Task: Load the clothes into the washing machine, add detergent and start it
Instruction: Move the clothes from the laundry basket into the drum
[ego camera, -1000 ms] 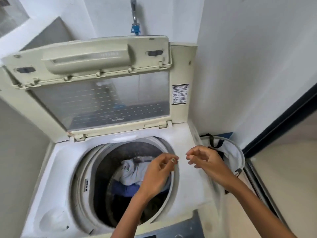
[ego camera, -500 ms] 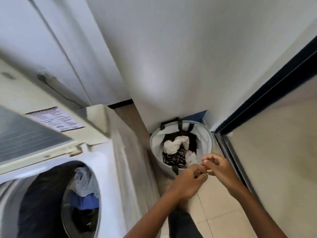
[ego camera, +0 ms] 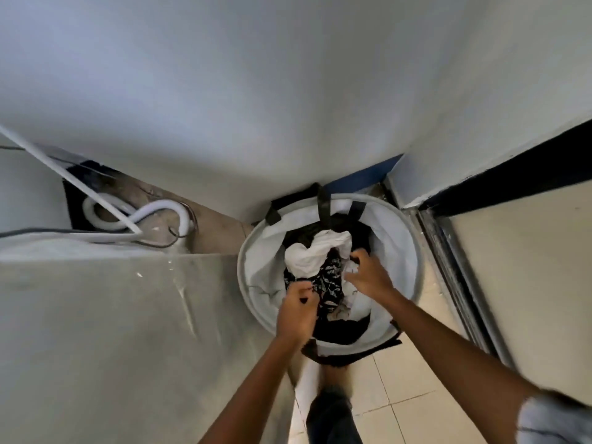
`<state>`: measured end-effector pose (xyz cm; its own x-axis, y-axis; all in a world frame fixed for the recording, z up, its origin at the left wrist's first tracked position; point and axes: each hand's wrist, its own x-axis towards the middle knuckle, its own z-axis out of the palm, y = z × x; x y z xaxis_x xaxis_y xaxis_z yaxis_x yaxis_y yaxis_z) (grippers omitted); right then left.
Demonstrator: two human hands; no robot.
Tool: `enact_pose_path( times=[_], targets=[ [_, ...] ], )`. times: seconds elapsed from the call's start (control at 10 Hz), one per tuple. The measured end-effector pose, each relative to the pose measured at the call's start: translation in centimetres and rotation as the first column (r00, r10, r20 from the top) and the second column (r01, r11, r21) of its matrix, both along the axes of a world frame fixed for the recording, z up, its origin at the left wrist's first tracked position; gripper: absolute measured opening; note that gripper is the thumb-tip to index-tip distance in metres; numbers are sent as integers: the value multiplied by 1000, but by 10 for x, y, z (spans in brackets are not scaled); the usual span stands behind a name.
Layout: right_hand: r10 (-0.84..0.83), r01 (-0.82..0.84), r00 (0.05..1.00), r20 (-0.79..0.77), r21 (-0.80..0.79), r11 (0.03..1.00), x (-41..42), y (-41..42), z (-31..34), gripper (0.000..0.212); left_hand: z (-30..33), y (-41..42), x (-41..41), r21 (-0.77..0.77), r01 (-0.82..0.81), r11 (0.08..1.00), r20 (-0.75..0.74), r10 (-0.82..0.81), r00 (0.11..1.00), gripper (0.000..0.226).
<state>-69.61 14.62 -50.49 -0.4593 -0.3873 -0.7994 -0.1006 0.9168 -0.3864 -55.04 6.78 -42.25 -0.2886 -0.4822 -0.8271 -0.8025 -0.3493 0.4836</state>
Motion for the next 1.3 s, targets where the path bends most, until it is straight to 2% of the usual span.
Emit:
enact_pose_path(
  times=[0.1,0.2,0.3,0.4,0.5,0.6,0.7,0.8,0.9,1.0,1.1,1.2,1.3],
  targets=[
    [139,-133,985,-101,62,989,-5,-32,-71,84,-52,-19,-4,91,-199,976,18,199,980,21],
    [304,-289,943,-133,123,949,1,-63,-120,106,-86,-23,-3,169,-331,928,41,328,944,18],
    [356,-338,930,-85,175,925,20,-71,-163,103,-101,-14,3,243,-389,889,116,371,921,25],
    [256,-260,945,-201,7,966,43,-54,-188,67,-106,-3,16,260,-431,864,188,393,900,24],
    [-88,13,962,-258,-278,960,56,-34,-169,32,-98,1,24,255,-484,837,218,437,872,21],
    [-271,179,937,-222,-362,915,54,-17,-114,36,-74,-5,21,224,-536,814,218,494,842,21],
    [-345,232,921,-181,-457,859,50,3,-48,41,-47,-12,18,249,-567,785,196,533,823,42],
    [-346,243,930,-124,-501,831,46,17,25,45,-9,-19,8,334,-598,728,184,572,799,59],
    [-306,263,952,11,-538,801,48,27,101,35,33,-21,-6,476,-649,594,187,653,734,70],
    [-243,333,942,231,-560,759,56,36,172,35,73,-9,-4,503,-646,574,143,681,718,54],
    [-116,305,937,329,-609,732,64,41,228,23,119,4,-14,337,-760,556,188,751,633,36],
    [-102,319,928,359,-618,718,69,46,270,35,183,28,-2,179,-791,586,26,801,599,50],
    [-244,427,899,364,-602,674,76,51,311,47,223,20,25,321,-827,461,-302,877,372,39]
  ],
)
